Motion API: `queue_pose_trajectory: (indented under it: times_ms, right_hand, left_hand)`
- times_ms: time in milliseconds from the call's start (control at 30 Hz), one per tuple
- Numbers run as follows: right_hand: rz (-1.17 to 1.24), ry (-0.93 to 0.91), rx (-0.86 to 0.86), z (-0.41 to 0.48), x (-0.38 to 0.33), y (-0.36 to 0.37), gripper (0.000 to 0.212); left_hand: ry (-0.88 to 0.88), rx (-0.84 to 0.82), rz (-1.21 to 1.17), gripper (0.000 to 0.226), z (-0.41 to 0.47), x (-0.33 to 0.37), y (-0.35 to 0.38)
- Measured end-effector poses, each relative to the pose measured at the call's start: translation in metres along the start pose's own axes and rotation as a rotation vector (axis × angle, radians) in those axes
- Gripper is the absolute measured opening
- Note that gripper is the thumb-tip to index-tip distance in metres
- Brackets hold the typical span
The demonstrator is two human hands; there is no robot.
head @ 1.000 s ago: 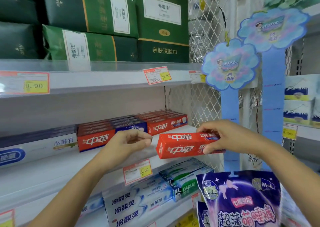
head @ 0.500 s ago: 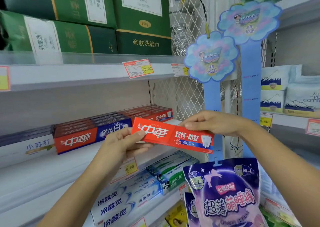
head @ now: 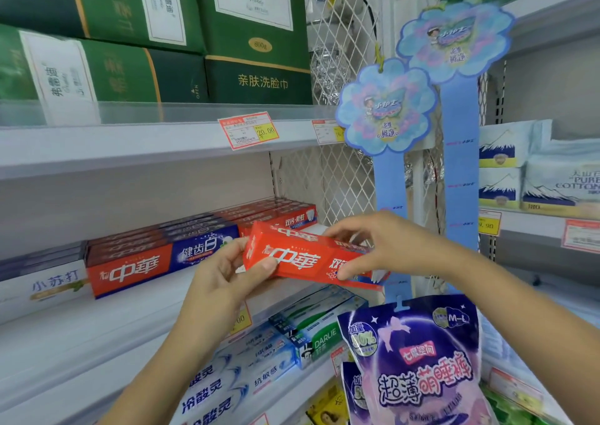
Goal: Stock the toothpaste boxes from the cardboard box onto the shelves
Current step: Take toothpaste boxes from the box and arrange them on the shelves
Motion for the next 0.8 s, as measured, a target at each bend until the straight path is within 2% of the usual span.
queue_pose_trajectory:
  times_ms: [100,200,233,300,367,400,467,500,600,633,733,800]
  right_hand:
    - [-0.297,-0.191,0.338,-0.005,-0.023,-0.016,0.038]
    - [-0.528,-0.411,0.795,-0.036,-0.044,-0.024,0.027]
    - [-0.563,-0.451,0.919,-0.049,-0.050,-0.024,0.024]
    - [-0.588,-0.511,1.061,-0.067,-0.056,-0.022,0.023]
    - [-0.594,-0.528,1.073,-0.072,-0.054,-0.017,0.029]
    - [-0.598,-0.518,1.063,-0.069,-0.051,-0.014,0.037]
    - [-0.591,-0.496,1.038,-0.063,-0.042,-0.006,0.043]
    - [-0.578,-0.497,1.025,-0.060,-0.039,-0.002,0.041]
    - [-0.583,-0.512,0.993,-0.050,-0.041,0.003,0.035]
    - [-0.594,-0.507,0.958,-0.044,-0.040,0.004,0.039]
    - [-0.501,-0.371,0.778,-0.008,-0.027,-0.008,0.051]
    - [-0.331,-0.162,0.639,0.023,-0.009,-0.026,0.042]
  left_hand:
    - [0.272,-0.019,0.242,0.036,-0.013,0.025,0.006]
    - [0.637,-0.117,0.745,0.029,-0.039,0.045,0.026]
    - [0.690,-0.143,0.855,0.027,-0.045,0.042,0.030]
    - [0.651,-0.088,0.852,0.024,-0.048,0.043,0.028]
    - [0.434,0.044,0.585,0.028,-0.043,0.035,0.011]
    - [0.383,0.085,0.504,0.032,-0.042,0.029,0.005]
    - [0.410,0.105,0.557,0.035,-0.041,0.026,-0.001]
    - [0.459,0.097,0.655,0.035,-0.041,0.028,-0.002]
    - [0.859,-0.007,1.089,0.026,-0.053,0.033,0.018]
    - [0.864,-0.042,1.156,0.028,-0.051,0.026,0.018]
    - [0.561,0.024,1.204,0.047,-0.021,0.017,-0.007]
    - [0.303,0.090,1.332,0.050,-0.007,0.007,-0.034]
Point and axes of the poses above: each hand's wrist, its own z-axis towards the middle knuckle, its own y-axis out of the palm, x = y × z, the point moved 10 cm from there along z, towards the middle knuckle, and after that the axes turned 9 degrees about -z, right-handed, at the moved point
